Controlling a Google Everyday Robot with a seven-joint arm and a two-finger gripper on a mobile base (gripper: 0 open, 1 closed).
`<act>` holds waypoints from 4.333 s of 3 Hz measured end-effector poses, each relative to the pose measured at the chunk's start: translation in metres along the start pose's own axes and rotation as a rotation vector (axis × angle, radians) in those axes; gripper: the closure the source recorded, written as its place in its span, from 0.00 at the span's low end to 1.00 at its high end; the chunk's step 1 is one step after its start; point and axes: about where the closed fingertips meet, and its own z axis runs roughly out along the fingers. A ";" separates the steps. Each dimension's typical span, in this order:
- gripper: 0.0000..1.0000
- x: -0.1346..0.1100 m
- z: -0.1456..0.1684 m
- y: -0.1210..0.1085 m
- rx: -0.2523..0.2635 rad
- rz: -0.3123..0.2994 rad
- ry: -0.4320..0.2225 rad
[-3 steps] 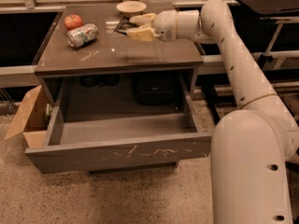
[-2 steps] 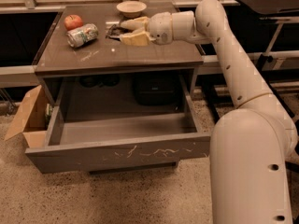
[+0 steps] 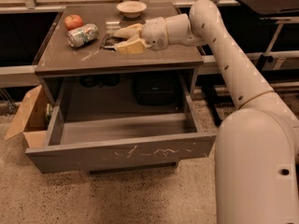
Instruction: Place rxbar chocolate into top drawer
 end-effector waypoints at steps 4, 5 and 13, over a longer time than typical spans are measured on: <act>1.00 0.070 0.045 0.101 -0.125 0.087 0.020; 1.00 0.093 0.061 0.107 -0.157 0.140 0.030; 0.00 0.143 0.039 0.137 -0.086 0.212 0.108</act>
Offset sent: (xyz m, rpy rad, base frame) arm -0.0955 0.0248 -0.0953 -0.0685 0.0822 0.0829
